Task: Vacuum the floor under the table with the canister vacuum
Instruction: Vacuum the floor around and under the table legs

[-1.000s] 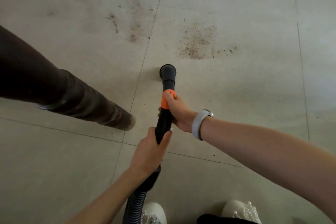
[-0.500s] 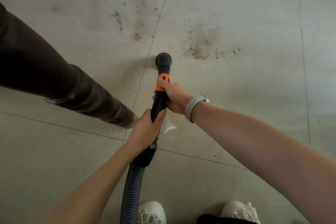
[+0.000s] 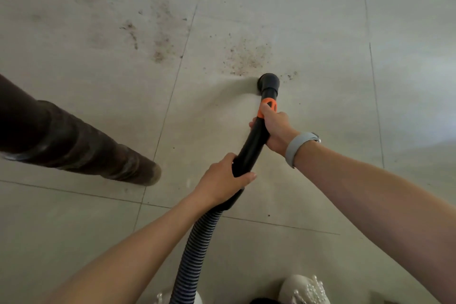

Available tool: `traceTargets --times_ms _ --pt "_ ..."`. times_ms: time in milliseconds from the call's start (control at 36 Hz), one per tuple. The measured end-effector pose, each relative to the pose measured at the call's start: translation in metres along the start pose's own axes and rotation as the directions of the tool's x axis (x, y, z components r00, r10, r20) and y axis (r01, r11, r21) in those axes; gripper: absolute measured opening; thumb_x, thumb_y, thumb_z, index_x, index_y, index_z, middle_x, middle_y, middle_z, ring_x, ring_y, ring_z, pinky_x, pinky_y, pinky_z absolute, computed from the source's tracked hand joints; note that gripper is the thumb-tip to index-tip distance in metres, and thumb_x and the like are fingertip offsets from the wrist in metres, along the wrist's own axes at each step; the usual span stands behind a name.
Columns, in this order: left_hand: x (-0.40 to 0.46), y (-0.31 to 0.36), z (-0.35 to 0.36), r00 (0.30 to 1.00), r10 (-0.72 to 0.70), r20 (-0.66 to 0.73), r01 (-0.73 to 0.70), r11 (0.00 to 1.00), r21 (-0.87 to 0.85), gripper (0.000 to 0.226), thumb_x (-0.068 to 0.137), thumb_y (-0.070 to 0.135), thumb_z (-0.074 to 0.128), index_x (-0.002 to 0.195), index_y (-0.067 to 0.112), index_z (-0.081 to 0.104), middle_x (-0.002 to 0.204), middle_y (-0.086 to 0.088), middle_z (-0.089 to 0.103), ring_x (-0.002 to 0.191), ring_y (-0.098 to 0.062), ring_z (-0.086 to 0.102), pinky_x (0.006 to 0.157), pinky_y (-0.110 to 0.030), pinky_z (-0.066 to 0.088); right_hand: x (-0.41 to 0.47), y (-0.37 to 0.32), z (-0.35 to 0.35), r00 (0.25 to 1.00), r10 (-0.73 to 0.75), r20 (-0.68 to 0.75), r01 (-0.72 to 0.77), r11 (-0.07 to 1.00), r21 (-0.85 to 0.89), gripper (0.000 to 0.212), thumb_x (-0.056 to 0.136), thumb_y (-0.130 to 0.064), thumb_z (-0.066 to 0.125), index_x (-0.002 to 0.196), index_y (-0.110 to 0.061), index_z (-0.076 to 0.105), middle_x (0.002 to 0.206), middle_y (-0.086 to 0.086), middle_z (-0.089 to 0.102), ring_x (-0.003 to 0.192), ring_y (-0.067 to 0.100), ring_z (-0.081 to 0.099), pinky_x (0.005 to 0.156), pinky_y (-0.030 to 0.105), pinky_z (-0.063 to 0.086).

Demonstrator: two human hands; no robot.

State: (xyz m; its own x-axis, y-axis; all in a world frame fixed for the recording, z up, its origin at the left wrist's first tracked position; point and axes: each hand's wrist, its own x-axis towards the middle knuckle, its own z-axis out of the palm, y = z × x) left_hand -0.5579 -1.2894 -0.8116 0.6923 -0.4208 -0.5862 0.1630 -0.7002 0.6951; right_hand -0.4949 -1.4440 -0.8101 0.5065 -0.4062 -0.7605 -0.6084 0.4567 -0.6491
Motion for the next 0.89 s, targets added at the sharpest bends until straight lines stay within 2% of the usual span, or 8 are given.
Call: traceTargets --times_ms 111,250,389,556,722,806,889 --pt "0.011 0.017 0.002 0.998 0.066 0.013 -0.067 0.994 0.091 0.047 0.088 0.045 0.061 0.123 0.017 0.047 0.105 -0.002 0.063 0.09 -0.019 0.063 0.078 -0.032 0.052 0.008 -0.01 -0.024 0.998 -0.028 -0.056 0.032 0.997 0.071 0.02 0.095 -0.021 0.051 0.081 -0.01 0.043 0.075 0.008 0.053 0.06 0.019 0.057 0.076 0.037 0.052" --pt "0.027 0.037 0.009 0.99 0.137 0.025 -0.139 0.956 0.258 0.048 0.091 0.048 0.056 0.124 0.016 0.046 0.109 -0.003 0.06 0.093 -0.022 0.06 0.08 -0.038 0.052 0.018 -0.02 -0.048 0.996 -0.012 -0.086 0.029 0.981 0.194 0.019 0.094 -0.025 0.055 0.087 -0.011 0.046 0.076 0.008 0.057 0.063 0.018 0.058 0.078 0.035 0.053" --pt "0.043 0.057 0.016 0.982 0.188 0.024 -0.185 0.917 0.353 0.042 0.091 0.048 0.053 0.118 0.016 0.048 0.099 0.001 0.056 0.084 -0.021 0.057 0.069 -0.033 0.046 0.031 -0.029 -0.07 0.998 0.001 -0.058 0.018 0.948 0.316 0.02 0.093 -0.024 0.057 0.102 -0.008 0.049 0.079 0.009 0.059 0.065 0.019 0.06 0.062 0.032 0.052" --pt "0.057 0.065 0.007 0.975 0.224 -0.007 -0.194 0.862 0.469 0.042 0.092 0.049 0.05 0.117 0.016 0.047 0.103 -0.001 0.057 0.084 -0.021 0.057 0.07 -0.035 0.047 0.041 -0.036 -0.067 1.0 0.024 0.016 -0.029 0.887 0.462 0.024 0.091 -0.028 0.059 0.107 -0.011 0.05 0.074 0.007 0.057 0.06 0.017 0.056 0.064 0.03 0.051" --pt "0.046 0.046 -0.011 0.972 0.216 -0.095 -0.137 0.846 0.516 0.036 0.092 0.048 0.05 0.112 0.019 0.046 0.095 0.004 0.053 0.076 -0.018 0.051 0.063 -0.03 0.037 0.043 -0.024 -0.036 0.996 0.048 0.07 -0.076 0.884 0.462 0.031 0.089 -0.031 0.06 0.112 -0.012 0.05 0.072 0.006 0.057 0.056 0.017 0.056 0.064 0.03 0.051" --pt "0.036 0.027 -0.017 0.977 0.188 -0.101 -0.12 0.876 0.467 0.034 0.09 0.047 0.053 0.11 0.02 0.046 0.093 0.005 0.055 0.076 -0.018 0.055 0.062 -0.03 0.042 0.041 -0.012 -0.019 0.994 0.062 0.09 -0.094 0.907 0.411 0.033 0.09 -0.033 0.058 0.111 -0.009 0.05 0.073 0.007 0.057 0.058 0.018 0.057 0.065 0.032 0.051" --pt "0.027 0.01 -0.025 0.986 0.142 -0.089 -0.095 0.911 0.401 0.033 0.089 0.046 0.055 0.109 0.022 0.046 0.091 0.007 0.053 0.078 -0.016 0.055 0.062 -0.028 0.039 0.037 -0.001 -0.002 0.989 0.068 0.128 -0.109 0.932 0.346 0.032 0.092 -0.036 0.056 0.106 -0.007 0.051 0.072 0.006 0.058 0.059 0.018 0.057 0.067 0.033 0.051"
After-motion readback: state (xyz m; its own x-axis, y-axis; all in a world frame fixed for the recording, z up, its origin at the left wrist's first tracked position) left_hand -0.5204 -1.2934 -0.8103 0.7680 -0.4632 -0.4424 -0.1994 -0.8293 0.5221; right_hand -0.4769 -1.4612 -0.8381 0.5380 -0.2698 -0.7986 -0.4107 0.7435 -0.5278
